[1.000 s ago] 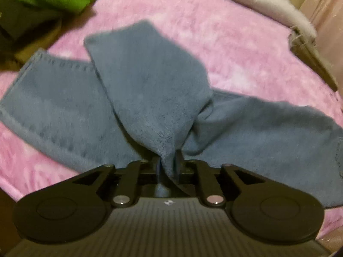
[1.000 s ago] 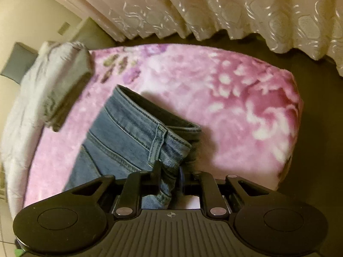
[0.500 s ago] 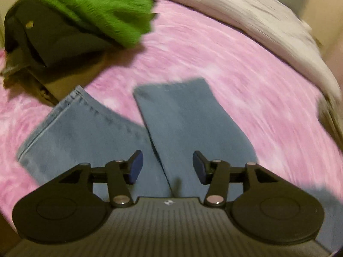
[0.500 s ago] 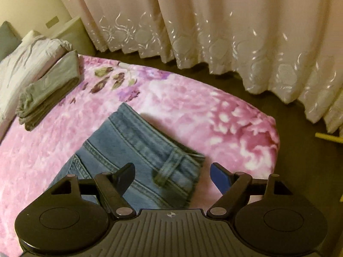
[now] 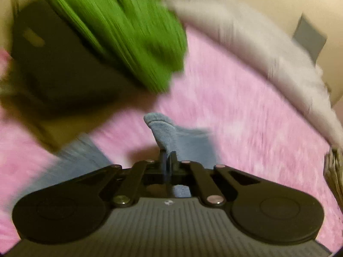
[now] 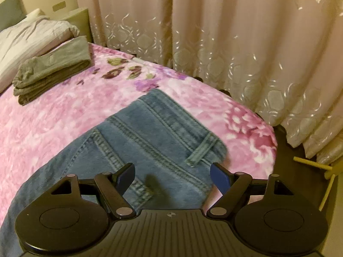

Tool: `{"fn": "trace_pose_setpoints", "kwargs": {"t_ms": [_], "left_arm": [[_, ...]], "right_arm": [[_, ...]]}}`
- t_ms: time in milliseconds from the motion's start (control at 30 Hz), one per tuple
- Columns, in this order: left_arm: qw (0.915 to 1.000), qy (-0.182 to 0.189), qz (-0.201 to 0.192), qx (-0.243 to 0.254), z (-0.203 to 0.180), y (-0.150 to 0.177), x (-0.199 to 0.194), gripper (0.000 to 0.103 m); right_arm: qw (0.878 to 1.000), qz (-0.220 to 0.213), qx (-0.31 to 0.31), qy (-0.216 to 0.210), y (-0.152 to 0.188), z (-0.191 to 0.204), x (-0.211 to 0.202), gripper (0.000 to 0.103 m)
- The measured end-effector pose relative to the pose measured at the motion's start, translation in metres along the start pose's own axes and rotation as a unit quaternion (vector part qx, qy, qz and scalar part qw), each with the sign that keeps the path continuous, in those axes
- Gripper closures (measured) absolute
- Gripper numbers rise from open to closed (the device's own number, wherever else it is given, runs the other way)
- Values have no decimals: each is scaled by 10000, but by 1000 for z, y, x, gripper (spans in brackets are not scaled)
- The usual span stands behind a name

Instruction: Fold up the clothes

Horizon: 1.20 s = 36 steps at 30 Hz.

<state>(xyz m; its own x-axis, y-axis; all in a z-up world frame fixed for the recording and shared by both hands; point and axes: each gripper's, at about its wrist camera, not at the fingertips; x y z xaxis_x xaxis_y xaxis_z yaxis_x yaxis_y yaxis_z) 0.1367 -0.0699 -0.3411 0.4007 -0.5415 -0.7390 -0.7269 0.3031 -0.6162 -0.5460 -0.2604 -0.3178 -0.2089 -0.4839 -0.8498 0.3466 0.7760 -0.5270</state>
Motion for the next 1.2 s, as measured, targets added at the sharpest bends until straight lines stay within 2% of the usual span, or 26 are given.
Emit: {"fn": "trace_pose_setpoints", "kwargs": {"t_ms": [67, 100, 167, 200, 267, 400, 467, 533, 600, 633, 667, 700, 767, 800, 833, 933, 1067, 1200], "left_arm": [[9988, -327, -369, -15, 26, 10, -40, 102], [9982, -549, -248, -7, 40, 20, -46, 102], [9953, -912, 324, -32, 66, 44, -40, 101], [9939, -964, 511, -169, 74, 53, -35, 101], [9925, -955, 603, -465, 84, 66, -30, 101], [9920, -714, 443, -944, 89, 62, -35, 103], [9962, -511, 214, -674, 76, 49, -45, 103], [9987, -51, -268, -433, 60, 29, -66, 103], [9950, 440, -878, -171, 45, 12, -93, 103], [9901, 593, -1265, 91, 39, 10, -109, 103], [9865, 547, -1496, 374, 35, 11, -118, 102], [9893, 220, -1345, 530, 38, 19, -113, 102], [9991, -243, -341, -15, 66, 39, -81, 103], [9986, -429, 58, -315, 80, 51, -66, 103], [9971, -576, 236, -435, 87, 60, -57, 103], [9958, -786, 332, -320, 88, 70, -46, 103], [9966, -787, 219, -55, 81, 59, -50, 103], [9941, -954, 405, 314, 75, 60, -39, 103]], "right_arm": [[10000, -11, -63, -27, 1, 8, 1, 23], [9999, 38, -88, -59, 3, 12, 4, 23], [9998, 154, -122, -76, 8, 17, 9, 23], [9996, 217, -142, -81, 11, 19, 12, 23], [9992, 311, -235, -98, 14, 22, 15, 23], [9981, 384, -462, -115, 16, 25, 19, 23], [9980, 409, -474, -105, 15, 24, 21, 23], [9983, 442, -367, -136, 14, 22, 22, 23], [9983, 473, -309, -164, 12, 22, 22, 23], [9982, 486, -293, -177, 12, 22, 21, 23], [9982, 475, -309, -201, 11, 21, 21, 23], [9981, 463, -335, -218, 11, 21, 21, 23], [9980, 470, -366, -232, 12, 19, 23, 23], [9976, 534, -372, -241, 13, 18, 26, 23], [9973, 573, -388, -234, 14, 17, 28, 23], [9967, 570, -502, -284, 15, 16, 27, 23], [9961, 606, -561, -323, 16, 14, 30, 23], [9961, 594, -538, -360, 17, 13, 29, 23]]}}
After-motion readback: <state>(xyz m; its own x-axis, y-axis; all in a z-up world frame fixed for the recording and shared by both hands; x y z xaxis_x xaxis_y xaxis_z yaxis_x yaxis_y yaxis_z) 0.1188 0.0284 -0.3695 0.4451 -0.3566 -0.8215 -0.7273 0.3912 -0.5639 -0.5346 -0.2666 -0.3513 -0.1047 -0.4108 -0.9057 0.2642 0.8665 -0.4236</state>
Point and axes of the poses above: each gripper's, at about its wrist camera, not at the fingertips, and x roughly the way its jaws point, z to its left, y to its underside, and after that the axes turned 3 degrees about z, right-handed
